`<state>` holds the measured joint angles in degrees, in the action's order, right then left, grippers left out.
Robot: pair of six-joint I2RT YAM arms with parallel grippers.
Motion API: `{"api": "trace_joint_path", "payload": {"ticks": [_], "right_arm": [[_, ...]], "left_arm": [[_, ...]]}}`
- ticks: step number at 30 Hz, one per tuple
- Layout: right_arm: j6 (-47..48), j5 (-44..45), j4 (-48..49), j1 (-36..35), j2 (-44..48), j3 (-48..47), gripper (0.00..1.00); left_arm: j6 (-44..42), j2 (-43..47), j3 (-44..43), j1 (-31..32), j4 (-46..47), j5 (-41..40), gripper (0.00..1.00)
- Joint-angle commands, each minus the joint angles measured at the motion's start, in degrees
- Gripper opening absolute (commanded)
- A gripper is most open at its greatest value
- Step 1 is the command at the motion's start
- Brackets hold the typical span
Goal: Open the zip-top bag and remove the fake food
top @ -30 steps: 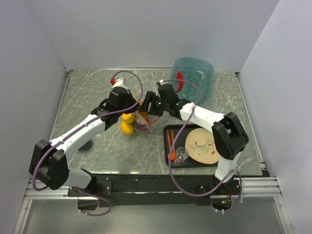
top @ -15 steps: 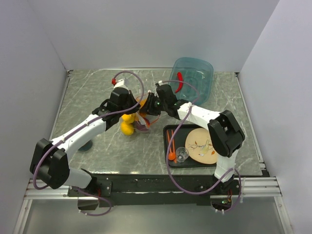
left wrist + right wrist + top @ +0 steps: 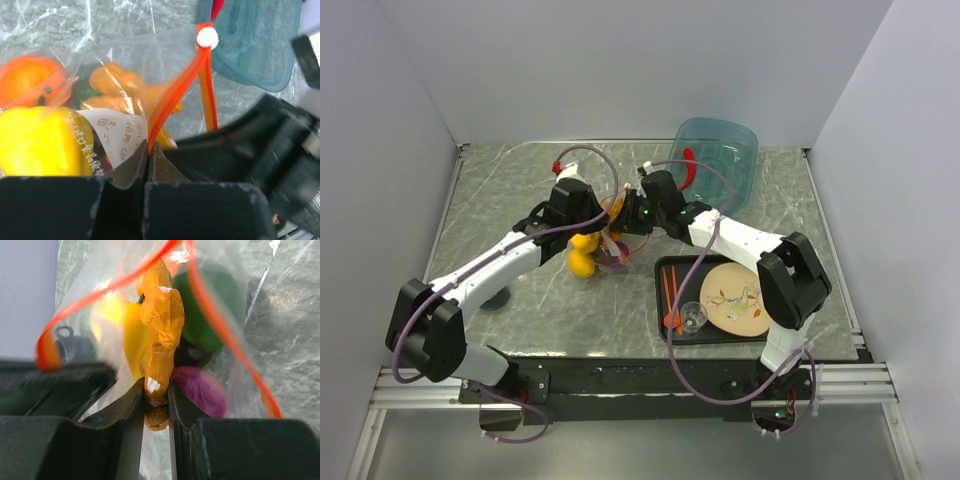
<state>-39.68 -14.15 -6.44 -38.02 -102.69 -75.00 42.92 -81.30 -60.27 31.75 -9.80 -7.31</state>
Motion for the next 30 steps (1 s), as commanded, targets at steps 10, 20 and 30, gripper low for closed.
{"api": "trace_joint_path", "payload": {"ticks": [10,20,30], "right_arm": [[4.0,6.59,-2.62,-1.62,12.16,3.28,0.02],[6.11,9.76,-5.69,-0.57,18.49,1.53,0.02],[5.23,13.61,-1.22,14.9,13.94,-0.93,0.06]], "left_arm": [[0.5,-1.93,-6.0,-0.72,-1.62,-4.03,0.01],[0.77,-1.5,-3.8,-1.34,-1.8,-4.12,0.01],[0.59,-0.71,-3.54,-1.42,-3.2,-3.06,0.01]]}}
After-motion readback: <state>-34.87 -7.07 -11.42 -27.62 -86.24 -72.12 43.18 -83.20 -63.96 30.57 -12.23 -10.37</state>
